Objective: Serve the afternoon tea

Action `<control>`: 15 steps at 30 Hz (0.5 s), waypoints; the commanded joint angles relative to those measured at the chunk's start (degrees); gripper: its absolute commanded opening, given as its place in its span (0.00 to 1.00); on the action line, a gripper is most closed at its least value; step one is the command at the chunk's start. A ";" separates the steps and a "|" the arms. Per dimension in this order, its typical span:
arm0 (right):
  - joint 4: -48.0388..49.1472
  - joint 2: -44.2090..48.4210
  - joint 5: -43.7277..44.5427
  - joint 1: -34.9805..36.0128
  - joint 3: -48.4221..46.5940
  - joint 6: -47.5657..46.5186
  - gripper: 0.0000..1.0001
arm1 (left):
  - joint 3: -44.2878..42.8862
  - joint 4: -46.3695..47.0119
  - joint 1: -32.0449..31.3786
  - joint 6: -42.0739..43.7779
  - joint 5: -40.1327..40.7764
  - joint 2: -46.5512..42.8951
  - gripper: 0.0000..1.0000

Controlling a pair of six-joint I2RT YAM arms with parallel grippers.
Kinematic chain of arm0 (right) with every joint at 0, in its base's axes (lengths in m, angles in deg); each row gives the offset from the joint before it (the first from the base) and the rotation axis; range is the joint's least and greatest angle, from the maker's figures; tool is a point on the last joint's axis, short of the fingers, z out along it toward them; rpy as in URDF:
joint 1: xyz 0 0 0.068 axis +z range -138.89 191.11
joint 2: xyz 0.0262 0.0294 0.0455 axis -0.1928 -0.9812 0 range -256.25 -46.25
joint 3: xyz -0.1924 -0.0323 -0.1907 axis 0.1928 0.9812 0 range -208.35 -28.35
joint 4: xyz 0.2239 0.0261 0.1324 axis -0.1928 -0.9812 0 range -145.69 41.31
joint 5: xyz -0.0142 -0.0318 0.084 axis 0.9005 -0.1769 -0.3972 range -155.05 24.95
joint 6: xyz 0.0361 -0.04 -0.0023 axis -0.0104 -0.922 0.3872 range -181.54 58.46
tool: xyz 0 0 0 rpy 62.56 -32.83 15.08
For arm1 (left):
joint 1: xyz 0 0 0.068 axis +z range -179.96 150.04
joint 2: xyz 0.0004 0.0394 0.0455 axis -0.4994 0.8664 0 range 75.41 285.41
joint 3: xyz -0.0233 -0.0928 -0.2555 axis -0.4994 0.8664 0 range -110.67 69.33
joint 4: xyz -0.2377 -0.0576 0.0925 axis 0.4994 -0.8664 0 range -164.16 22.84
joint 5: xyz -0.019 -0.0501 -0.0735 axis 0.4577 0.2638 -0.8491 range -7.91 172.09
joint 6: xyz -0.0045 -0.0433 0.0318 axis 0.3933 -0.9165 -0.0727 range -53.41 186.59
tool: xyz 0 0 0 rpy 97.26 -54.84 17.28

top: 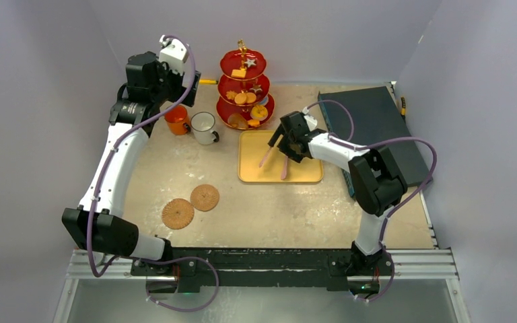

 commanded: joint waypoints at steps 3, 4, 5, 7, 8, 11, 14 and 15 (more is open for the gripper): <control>0.10 3.70 6.93 1.23 -2.34 0.39 0.92 | -0.10 1.89 0.49 0.37 -0.84 -1.45 0.99; 0.01 4.44 7.45 1.33 -2.42 -0.22 0.93 | -0.18 1.89 0.49 0.34 -0.84 -1.45 0.99; -0.20 5.21 8.15 1.35 -2.57 -0.75 0.95 | -0.27 1.89 0.51 0.29 -0.88 -1.37 0.99; 0.07 7.28 9.72 1.76 -2.46 -2.49 0.96 | -0.54 1.68 0.51 0.27 -0.87 -1.23 0.99; 0.51 8.61 10.80 2.24 -2.20 -3.31 0.96 | -0.72 1.49 0.52 0.19 -0.88 -1.12 0.99; 5.80 12.99 13.24 5.12 0.14 -8.35 0.95 | -1.16 0.75 0.52 -0.57 -0.75 -0.67 0.99; 14.04 14.63 14.52 11.36 2.74 -16.00 0.89 | -1.81 -0.47 0.56 -2.13 -0.70 0.31 0.99; 15.43 13.92 14.40 13.15 2.43 -18.48 0.87 | -1.92 -0.77 0.63 -2.76 -0.66 0.63 0.99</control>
